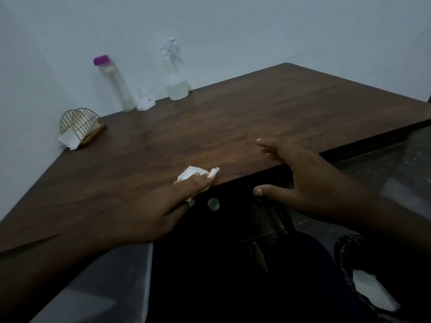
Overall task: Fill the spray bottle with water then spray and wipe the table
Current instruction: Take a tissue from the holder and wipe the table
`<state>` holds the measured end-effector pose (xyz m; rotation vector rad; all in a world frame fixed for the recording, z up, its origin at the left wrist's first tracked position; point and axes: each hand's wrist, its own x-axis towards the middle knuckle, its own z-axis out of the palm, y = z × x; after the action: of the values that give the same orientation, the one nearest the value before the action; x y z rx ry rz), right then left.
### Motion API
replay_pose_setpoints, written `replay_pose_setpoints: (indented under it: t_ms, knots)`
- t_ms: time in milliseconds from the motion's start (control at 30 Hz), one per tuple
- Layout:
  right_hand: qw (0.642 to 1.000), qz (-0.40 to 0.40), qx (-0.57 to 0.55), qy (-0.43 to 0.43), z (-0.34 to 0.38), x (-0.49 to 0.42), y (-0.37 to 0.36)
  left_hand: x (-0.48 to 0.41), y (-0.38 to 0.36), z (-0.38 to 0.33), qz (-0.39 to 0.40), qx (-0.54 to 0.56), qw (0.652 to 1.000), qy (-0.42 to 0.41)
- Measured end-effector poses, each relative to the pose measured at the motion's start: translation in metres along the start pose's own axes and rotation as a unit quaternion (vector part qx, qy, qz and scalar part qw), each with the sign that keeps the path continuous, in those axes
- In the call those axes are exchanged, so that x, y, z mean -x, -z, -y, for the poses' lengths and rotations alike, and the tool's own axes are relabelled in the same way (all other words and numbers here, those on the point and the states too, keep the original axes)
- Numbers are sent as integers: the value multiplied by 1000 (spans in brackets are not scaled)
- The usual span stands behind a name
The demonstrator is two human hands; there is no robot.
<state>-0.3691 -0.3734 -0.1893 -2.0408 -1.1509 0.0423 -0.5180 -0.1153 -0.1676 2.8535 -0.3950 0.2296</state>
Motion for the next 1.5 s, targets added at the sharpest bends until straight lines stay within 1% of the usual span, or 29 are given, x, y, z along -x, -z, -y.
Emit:
replay_pose_setpoints:
  t_ms: [67, 100, 133, 167, 200, 233, 267, 300, 367, 433, 500, 567, 600, 667, 700, 767, 833, 867, 900, 967, 1000, 1033, 1067, 1167, 1233, 1333, 1433, 1500]
  knots:
    - [999, 43, -19, -7, -1, 7, 2, -3, 7, -24, 15, 124, 991, 56]
    - [997, 63, -36, -12, -1, 10, 2, -5, 8, -37, 22, 201, 976, 79]
    - [995, 80, -59, -21, -2, 14, 2, -9, 6, -49, 34, 288, 952, 94]
    - [991, 95, -89, -32, -2, 17, 2, -12, 2, -60, 49, 378, 918, 109]
    - [984, 112, -128, -47, 0, 21, 2, -15, -3, -71, 60, 470, 871, 127]
    - [973, 133, -180, -65, 0, 26, 3, -19, -10, -80, 63, 554, 817, 150]
    - [957, 154, -233, -82, 0, 32, 4, -23, -18, -88, 64, 618, 764, 173]
    - [941, 171, -274, -101, -1, 41, 6, -29, -29, -94, 56, 656, 727, 195]
    - [915, 180, -331, -142, -6, 58, 10, -40, -53, -102, 27, 697, 672, 248]
    - [892, 138, -383, -198, -20, 76, 13, -53, -77, -111, 30, 739, 610, 284]
    - [862, 90, -424, -263, -39, 95, 16, -69, -102, -122, 55, 772, 545, 322]
    - [837, 54, -448, -310, -55, 111, 21, -86, -124, -134, 70, 799, 496, 332]
    - [834, 27, -441, -330, -63, 118, 25, -95, -136, -138, 64, 816, 469, 333]
    - [850, -42, -377, -366, -82, 129, 35, -113, -161, -145, 52, 835, 427, 343]
    - [859, -68, -336, -380, -93, 133, 39, -121, -174, -148, 58, 837, 416, 349]
    - [863, -86, -280, -411, -114, 141, 46, -136, -199, -153, 105, 837, 401, 357]
    - [856, -91, -264, -435, -135, 152, 51, -152, -221, -158, 148, 832, 399, 356]
    - [851, -96, -264, -443, -144, 157, 52, -159, -234, -158, 149, 820, 420, 359]
    - [845, -104, -269, -451, -154, 163, 53, -168, -249, -158, 139, 799, 458, 364]
    - [825, -125, -282, -473, -173, 173, 54, -185, -276, -157, 115, 733, 551, 382]
    - [814, -133, -290, -486, -183, 178, 54, -193, -289, -157, 105, 698, 590, 393]
    - [802, -139, -297, -499, -194, 182, 52, -201, -300, -156, 96, 668, 620, 400]
    - [788, -147, -305, -515, -207, 186, 50, -209, -312, -156, 94, 648, 641, 401]
    - [750, -173, -324, -550, -249, 197, 39, -232, -346, -156, 107, 601, 685, 397]
    - [731, -188, -328, -568, -275, 206, 30, -243, -369, -155, 121, 573, 707, 396]
    - [707, -198, -327, -595, -308, 222, 18, -256, -402, -155, 139, 529, 745, 381]
    - [690, -217, -323, -610, -334, 239, 3, -273, -420, -156, 159, 481, 782, 363]
    - [681, -233, -318, -617, -350, 251, -10, -287, -435, -154, 184, 454, 795, 357]
